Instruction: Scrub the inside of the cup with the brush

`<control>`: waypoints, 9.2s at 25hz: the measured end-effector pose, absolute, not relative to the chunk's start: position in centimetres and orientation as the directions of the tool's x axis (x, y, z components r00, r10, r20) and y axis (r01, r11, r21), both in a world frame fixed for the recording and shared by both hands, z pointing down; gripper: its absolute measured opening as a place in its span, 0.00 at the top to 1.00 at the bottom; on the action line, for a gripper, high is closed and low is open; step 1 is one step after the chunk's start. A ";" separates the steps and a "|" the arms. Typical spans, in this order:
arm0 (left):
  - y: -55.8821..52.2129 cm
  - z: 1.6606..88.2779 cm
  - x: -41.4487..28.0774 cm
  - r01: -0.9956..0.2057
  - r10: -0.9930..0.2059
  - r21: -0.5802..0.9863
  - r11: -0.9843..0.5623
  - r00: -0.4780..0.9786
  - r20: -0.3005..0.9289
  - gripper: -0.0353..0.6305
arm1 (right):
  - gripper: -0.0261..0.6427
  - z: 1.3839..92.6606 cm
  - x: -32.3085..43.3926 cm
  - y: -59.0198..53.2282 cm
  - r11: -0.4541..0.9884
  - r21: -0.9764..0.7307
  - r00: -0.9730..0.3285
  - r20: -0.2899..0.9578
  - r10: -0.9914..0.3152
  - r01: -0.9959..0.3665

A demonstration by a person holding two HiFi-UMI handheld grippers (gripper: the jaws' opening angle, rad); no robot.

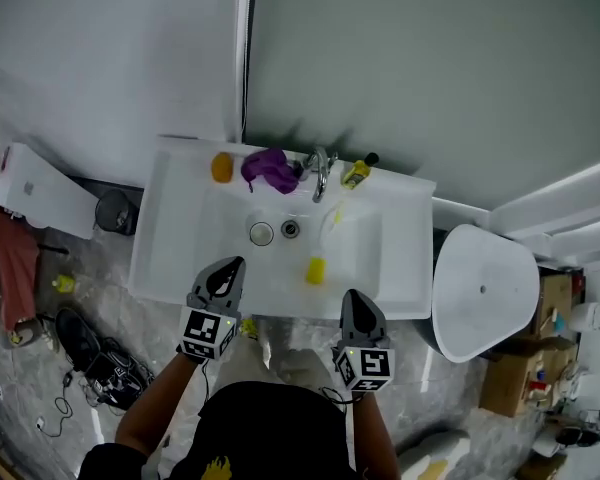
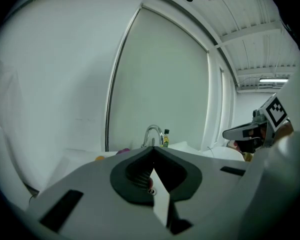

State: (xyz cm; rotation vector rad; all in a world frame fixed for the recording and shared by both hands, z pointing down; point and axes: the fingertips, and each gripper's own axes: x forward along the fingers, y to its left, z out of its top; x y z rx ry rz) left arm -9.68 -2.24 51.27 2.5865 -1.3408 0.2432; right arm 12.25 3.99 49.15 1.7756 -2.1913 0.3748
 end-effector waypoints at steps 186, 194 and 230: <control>-4.5 58.6 6.3 -0.528 -0.287 0.240 -0.814 0.726 0.625 0.33 | 0.83 36.1 5.3 -5.8 0.721 -0.231 -0.753 0.105 -0.650 -0.654; -3.0 57.2 8.2 -0.474 -0.262 0.251 -0.844 0.773 0.578 0.33 | 0.83 34.9 5.3 -8.1 0.719 -0.183 -0.740 0.094 -0.666 -0.671; -6.3 60.3 0.3 -0.737 -0.527 0.185 -0.650 0.613 0.589 0.33 | 0.83 38.6 17.4 -10.5 0.440 -0.424 -0.534 0.129 -0.836 -0.791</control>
